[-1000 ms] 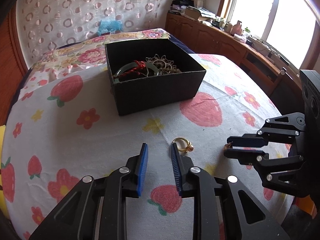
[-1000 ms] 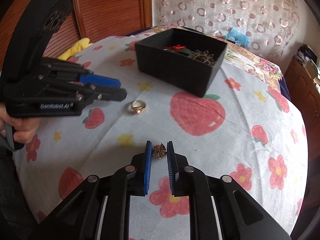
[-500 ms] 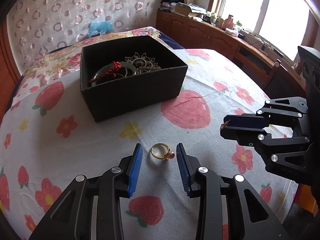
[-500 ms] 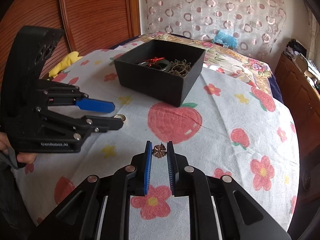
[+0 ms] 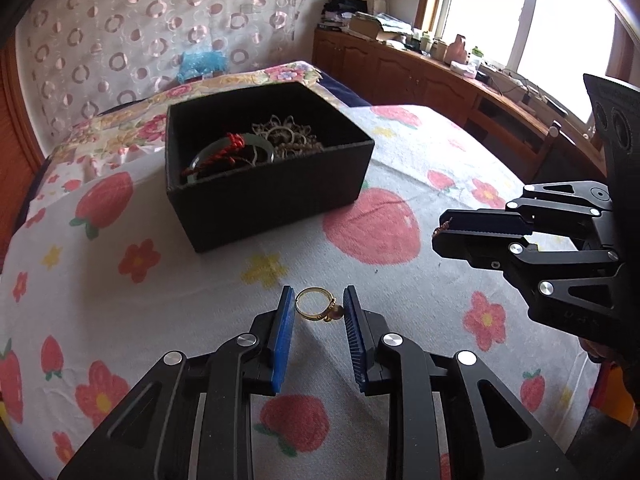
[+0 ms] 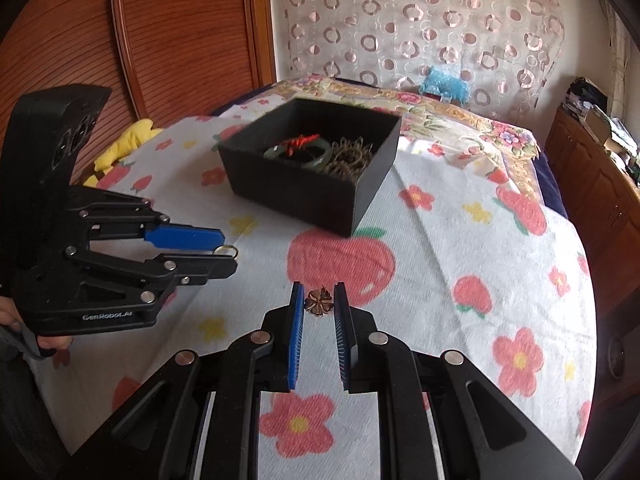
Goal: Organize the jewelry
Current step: 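Grasp the gold ring with the left tool and lift it, then carry the gold ring with the left tool while the right tool carries the charm over the box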
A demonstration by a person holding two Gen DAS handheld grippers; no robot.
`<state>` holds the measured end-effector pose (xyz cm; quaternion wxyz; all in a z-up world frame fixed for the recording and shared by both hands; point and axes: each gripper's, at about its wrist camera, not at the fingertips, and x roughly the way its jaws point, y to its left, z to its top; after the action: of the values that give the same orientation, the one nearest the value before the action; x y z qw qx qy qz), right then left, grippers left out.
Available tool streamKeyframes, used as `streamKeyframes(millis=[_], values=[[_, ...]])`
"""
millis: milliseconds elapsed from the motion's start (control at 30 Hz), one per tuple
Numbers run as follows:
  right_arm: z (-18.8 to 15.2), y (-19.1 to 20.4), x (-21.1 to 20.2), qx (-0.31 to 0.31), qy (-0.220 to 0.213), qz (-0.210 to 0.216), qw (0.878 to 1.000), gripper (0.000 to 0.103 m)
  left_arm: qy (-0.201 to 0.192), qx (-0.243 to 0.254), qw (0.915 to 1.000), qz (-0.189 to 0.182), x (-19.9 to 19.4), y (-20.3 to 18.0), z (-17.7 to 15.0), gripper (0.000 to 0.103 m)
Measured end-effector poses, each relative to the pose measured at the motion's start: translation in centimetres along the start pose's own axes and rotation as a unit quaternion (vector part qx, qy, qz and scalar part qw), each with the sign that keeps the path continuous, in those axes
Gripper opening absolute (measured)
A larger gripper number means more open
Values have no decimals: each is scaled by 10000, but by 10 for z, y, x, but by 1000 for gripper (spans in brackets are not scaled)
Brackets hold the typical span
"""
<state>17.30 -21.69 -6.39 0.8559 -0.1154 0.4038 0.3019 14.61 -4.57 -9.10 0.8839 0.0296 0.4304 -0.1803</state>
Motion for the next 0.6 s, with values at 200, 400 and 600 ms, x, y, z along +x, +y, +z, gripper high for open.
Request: streamKeyframes(millis=[200, 400, 600], values=[[24, -2, -3, -85, -230, -22, 9997, 17, -260, -21, 9996, 71, -16, 6, 14, 23], [50, -10, 2, -50, -415, 63, 9991, 17, -472, -71, 9988, 146, -27, 13, 30, 23], [76, -12, 8, -60, -560, 135, 9983, 17, -612, -93, 9979, 207, -34, 17, 37, 23]])
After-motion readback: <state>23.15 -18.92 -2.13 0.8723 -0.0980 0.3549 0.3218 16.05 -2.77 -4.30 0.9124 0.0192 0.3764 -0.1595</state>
